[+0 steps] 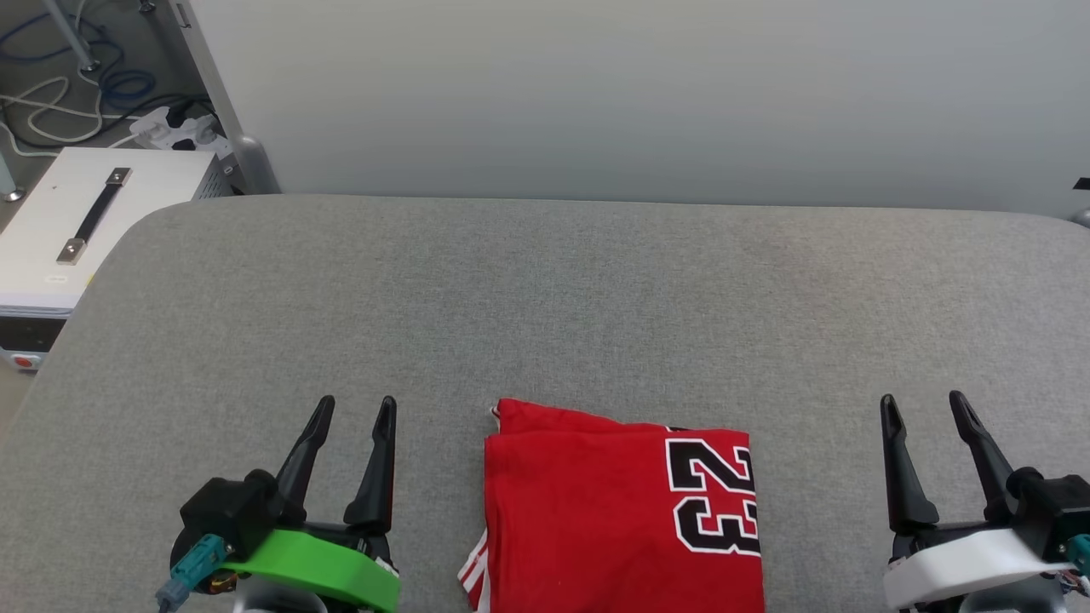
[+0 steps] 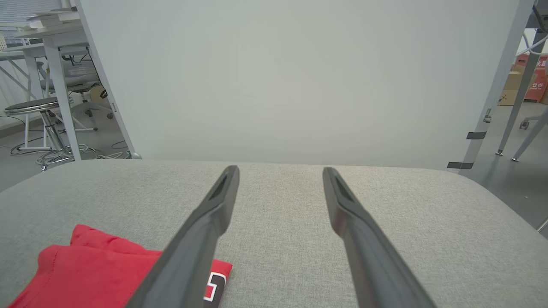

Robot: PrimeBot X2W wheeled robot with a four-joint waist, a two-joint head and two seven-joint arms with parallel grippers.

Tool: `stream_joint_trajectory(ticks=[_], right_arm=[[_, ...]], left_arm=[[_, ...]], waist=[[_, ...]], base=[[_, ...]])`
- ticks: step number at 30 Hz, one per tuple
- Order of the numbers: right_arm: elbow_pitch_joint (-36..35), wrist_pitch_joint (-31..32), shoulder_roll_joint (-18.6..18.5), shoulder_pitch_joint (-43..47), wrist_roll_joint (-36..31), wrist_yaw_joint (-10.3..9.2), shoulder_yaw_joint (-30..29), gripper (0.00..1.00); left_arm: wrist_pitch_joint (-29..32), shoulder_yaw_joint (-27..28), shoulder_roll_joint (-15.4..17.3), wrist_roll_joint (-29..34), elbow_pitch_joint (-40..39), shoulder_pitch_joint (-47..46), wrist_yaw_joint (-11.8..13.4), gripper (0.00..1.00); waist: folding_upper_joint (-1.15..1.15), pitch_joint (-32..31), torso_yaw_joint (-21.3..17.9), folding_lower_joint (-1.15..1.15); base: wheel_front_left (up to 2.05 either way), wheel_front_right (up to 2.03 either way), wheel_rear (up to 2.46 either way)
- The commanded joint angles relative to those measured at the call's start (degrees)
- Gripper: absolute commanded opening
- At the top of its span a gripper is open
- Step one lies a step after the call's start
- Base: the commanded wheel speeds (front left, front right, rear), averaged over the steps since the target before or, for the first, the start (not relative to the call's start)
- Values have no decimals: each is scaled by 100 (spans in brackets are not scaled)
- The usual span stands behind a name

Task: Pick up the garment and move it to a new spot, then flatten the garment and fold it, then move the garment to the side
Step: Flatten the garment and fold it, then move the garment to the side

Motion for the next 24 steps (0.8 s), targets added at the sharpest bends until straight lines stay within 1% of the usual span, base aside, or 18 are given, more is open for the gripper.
stream_joint_trajectory(ticks=[1,10,15,16,19,20,22,24], right_arm=[[58,-69,39,91,-18,-4,-10,100],[245,-66,108,88,8,-4,7,100],[310,185,29,63,246,-4,85,100],[315,311,-26,56,273,-4,122,100],[343,1056,-336,3,350,-4,367,100],[330,1291,-369,-29,485,-4,395,100],[281,1986,-515,-94,782,-4,557,100],[181,2661,-585,-171,1127,-4,636,100]], left_arm=[[-33,3,-22,38,3,69,-16,100],[-33,8,-33,59,-15,79,-17,100],[-33,21,-19,61,-23,68,-17,100],[-33,21,-20,61,-23,64,-17,100],[-33,0,-25,50,-10,54,-17,100],[-33,-10,-29,45,-2,47,-17,100],[-33,-45,-30,35,12,24,-17,100],[-33,-72,-23,26,22,-7,-17,100]], waist=[[0,-5,-1,0],[0,3,21,0],[0,13,42,0],[0,20,47,0],[0,69,77,0],[0,85,88,0],[0,127,118,0],[0,183,152,0]], base=[[0,0,0],[0,0,0],[0,0,0],[0,0,0],[0,0,0],[0,0,0],[0,0,0],[0,0,0]])
